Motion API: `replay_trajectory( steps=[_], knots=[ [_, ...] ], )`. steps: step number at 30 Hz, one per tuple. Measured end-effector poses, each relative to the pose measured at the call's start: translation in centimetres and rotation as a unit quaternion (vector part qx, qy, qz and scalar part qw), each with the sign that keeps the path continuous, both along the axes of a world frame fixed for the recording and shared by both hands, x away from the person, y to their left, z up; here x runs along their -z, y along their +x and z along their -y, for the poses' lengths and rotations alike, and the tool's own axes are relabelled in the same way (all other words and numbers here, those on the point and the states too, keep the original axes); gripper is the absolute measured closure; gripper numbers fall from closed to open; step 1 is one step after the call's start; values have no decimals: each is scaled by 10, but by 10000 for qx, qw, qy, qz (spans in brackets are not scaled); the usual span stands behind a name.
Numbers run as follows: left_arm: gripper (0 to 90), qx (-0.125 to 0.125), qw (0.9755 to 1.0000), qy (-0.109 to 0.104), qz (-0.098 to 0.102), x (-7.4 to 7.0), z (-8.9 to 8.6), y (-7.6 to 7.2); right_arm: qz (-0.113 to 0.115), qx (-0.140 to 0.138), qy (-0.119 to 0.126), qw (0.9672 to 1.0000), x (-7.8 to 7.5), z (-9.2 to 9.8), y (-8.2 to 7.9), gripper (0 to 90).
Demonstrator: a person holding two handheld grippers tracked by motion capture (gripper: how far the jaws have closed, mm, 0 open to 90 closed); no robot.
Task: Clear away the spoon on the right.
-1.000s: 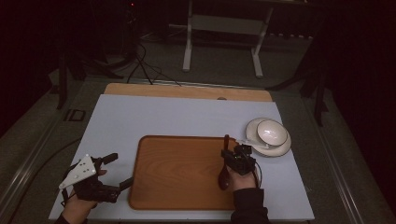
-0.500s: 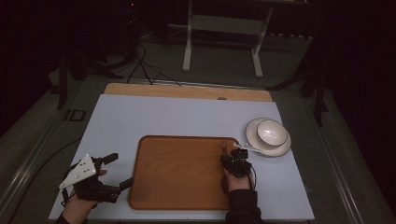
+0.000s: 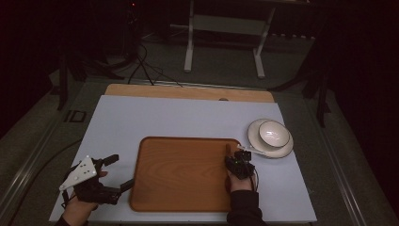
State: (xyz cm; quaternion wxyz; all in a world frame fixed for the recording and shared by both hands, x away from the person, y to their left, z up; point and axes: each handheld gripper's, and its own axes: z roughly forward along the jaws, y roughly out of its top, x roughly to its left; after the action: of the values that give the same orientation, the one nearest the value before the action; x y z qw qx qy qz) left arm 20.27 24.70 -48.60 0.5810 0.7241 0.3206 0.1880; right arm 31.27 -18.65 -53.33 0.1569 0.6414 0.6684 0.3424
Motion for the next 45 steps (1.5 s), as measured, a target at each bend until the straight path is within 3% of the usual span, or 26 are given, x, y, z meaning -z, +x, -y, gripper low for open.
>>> replay_trajectory(
  steps=[10,14,29,32,37,45],
  knots=[
    [15,4,10000,5,-3,0,0,0,56,44,32,10000,-7,3,1,677],
    [15,-1,10000,5,-8,0,0,0,-12,-116,6,9999,-9,3,2,601],
    [15,5,10000,19,-25,1,2,2,365,-755,85,9964,-50,2,6,299],
    [15,7,10000,3,-33,1,2,3,418,-934,68,9947,-55,4,7,182],
    [15,35,10000,3,-54,1,3,4,518,-1142,-11,9921,-63,7,7,150],
    [15,43,10000,13,-68,1,4,5,744,-1646,105,9835,-79,18,-2,148]
  ],
)
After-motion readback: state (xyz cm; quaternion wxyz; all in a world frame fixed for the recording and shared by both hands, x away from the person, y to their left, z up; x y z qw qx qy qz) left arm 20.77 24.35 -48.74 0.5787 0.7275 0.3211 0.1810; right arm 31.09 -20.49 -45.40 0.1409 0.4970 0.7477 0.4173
